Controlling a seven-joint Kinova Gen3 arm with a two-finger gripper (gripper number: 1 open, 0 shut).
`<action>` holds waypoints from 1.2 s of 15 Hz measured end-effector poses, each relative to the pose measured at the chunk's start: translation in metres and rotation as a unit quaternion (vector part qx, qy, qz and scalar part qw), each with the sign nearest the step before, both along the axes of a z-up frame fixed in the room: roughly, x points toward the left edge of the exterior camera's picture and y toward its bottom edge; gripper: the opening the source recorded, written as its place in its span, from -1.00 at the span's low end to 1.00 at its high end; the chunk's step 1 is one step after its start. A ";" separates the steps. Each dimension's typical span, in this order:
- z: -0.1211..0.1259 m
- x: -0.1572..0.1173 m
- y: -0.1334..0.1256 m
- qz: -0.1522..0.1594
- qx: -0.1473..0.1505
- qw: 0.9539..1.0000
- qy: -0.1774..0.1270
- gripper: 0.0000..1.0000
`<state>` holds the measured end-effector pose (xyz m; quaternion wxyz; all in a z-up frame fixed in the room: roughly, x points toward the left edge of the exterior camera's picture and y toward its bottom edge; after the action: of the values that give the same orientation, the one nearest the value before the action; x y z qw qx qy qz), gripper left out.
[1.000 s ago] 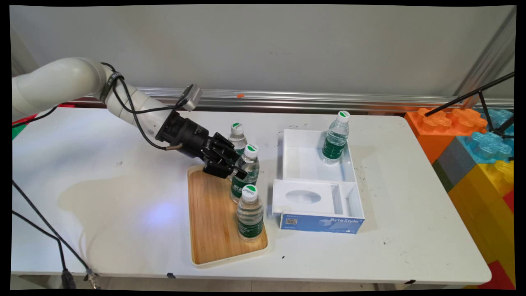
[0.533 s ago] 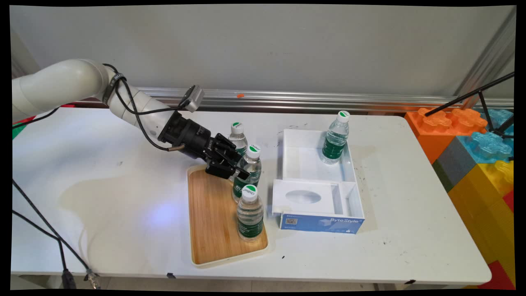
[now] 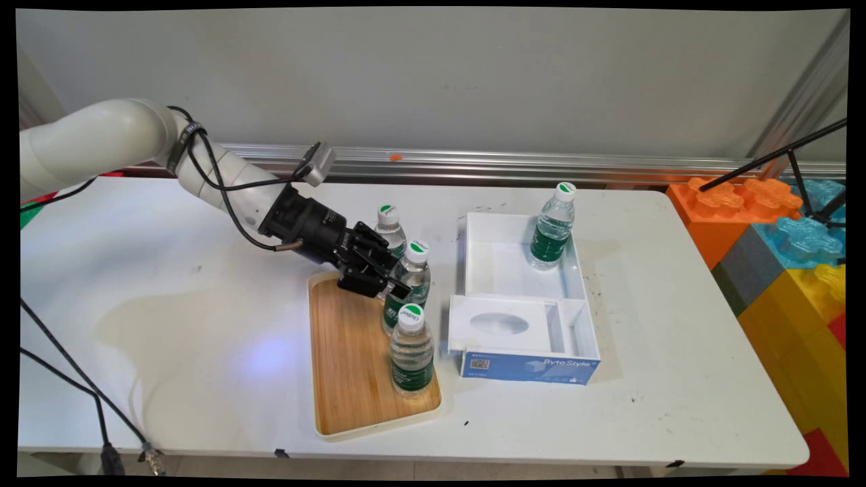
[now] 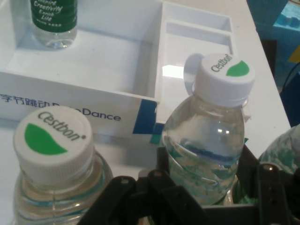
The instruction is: Place the picked object on the tray
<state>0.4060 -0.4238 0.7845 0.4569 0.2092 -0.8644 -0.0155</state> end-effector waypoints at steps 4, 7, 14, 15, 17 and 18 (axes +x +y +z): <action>0.000 0.001 0.003 -0.002 0.002 1.000 0.000 -1.00; 0.000 0.001 0.006 -0.004 0.003 1.000 0.000 -1.00; -0.002 0.002 0.012 -0.008 0.005 1.000 0.000 -1.00; -0.003 0.003 0.013 -0.008 0.005 1.000 0.000 -1.00; -0.004 0.003 0.014 -0.009 0.006 1.000 0.000 -1.00; -0.004 0.003 0.015 -0.009 0.006 1.000 -0.001 -1.00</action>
<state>0.4091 -0.4093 0.7805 0.4551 0.2035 -0.8665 -0.0245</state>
